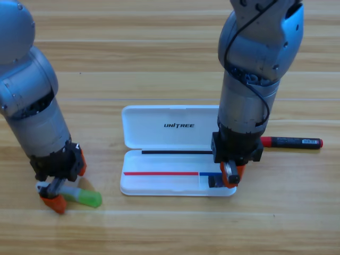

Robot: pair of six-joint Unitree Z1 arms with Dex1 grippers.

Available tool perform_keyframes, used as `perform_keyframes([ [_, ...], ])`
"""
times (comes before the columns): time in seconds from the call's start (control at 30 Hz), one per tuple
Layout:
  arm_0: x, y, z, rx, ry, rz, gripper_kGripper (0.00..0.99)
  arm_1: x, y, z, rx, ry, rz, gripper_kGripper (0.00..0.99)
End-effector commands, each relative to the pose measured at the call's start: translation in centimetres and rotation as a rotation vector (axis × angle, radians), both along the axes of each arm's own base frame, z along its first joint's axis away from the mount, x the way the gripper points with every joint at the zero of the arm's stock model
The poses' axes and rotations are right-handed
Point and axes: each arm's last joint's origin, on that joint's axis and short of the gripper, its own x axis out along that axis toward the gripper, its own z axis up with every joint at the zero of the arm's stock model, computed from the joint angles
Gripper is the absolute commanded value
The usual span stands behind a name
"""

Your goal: Clean up eraser and pencils

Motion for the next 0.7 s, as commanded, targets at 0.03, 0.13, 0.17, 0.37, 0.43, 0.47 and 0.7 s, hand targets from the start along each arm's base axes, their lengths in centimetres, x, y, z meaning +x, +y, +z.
perform_keyframes([
  [0.03, -0.10, -0.53, -0.38, 0.005, 0.028, -0.005, 0.746, -0.05, 1.76, -3.11, -0.073, 0.005, 0.044, 0.000],
  [0.13, -0.09, -0.53, -0.36, 0.006, 0.029, -0.005, 0.695, 0.18, 1.91, -3.22, -0.074, -0.001, 0.045, 0.000],
  [0.17, -0.08, -0.54, -0.33, 0.006, 0.029, -0.005, 0.690, 0.23, 1.97, -3.29, -0.074, -0.001, 0.047, 0.000],
  [0.37, 0.02, -0.66, -0.23, 0.000, 0.032, -0.007, 0.609, 0.61, 2.04, -3.58, -0.074, -0.001, 0.045, 0.000],
  [0.43, -0.02, -0.67, -0.23, -0.003, 0.036, -0.013, 0.589, 0.67, 2.01, -3.65, -0.075, 0.000, 0.044, 0.000],
  [0.47, 0.01, -0.70, -0.20, -0.005, 0.036, -0.013, 0.589, 0.67, 2.01, -3.65, -0.075, 0.000, 0.045, 0.000],
  [0.7, 0.11, -0.85, -0.71, -0.004, 0.055, -0.015, 0.589, 0.77, 2.15, -3.69, -0.073, -0.002, 0.045, 0.000],
])
